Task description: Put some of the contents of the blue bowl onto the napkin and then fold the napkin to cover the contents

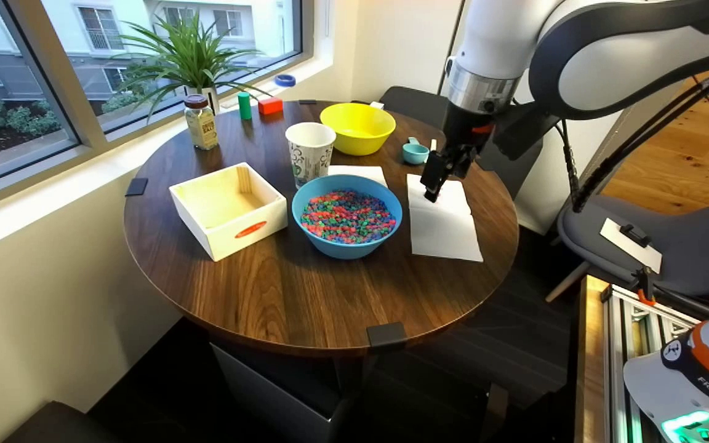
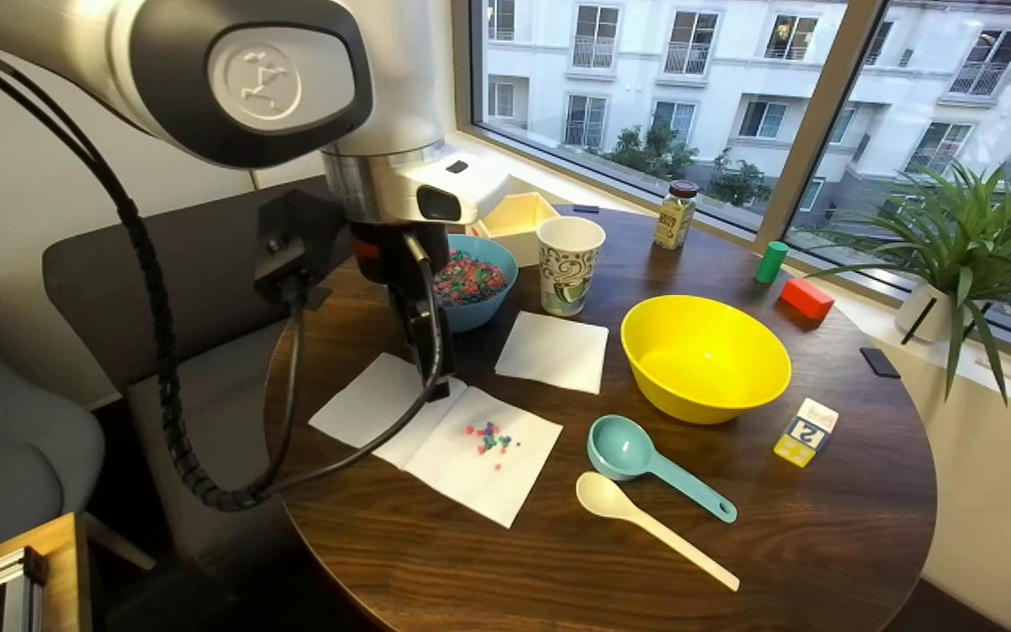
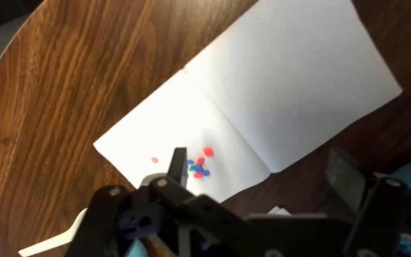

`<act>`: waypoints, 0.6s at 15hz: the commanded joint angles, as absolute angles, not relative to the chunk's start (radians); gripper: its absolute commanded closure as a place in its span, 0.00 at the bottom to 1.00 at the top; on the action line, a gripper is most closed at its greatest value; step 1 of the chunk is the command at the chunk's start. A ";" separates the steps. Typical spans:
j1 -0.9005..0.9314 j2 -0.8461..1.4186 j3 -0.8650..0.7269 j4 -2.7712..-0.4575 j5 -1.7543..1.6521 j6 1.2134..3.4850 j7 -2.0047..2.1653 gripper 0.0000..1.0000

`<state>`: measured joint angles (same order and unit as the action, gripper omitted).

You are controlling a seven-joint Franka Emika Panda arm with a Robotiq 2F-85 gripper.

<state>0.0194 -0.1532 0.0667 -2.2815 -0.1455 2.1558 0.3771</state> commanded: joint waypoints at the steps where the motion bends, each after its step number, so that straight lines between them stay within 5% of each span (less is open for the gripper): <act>1: 0.047 -0.209 0.098 -2.327 -0.142 2.082 0.339 0.00; 9: 0.085 -0.203 0.164 -2.395 -0.234 2.078 0.309 0.00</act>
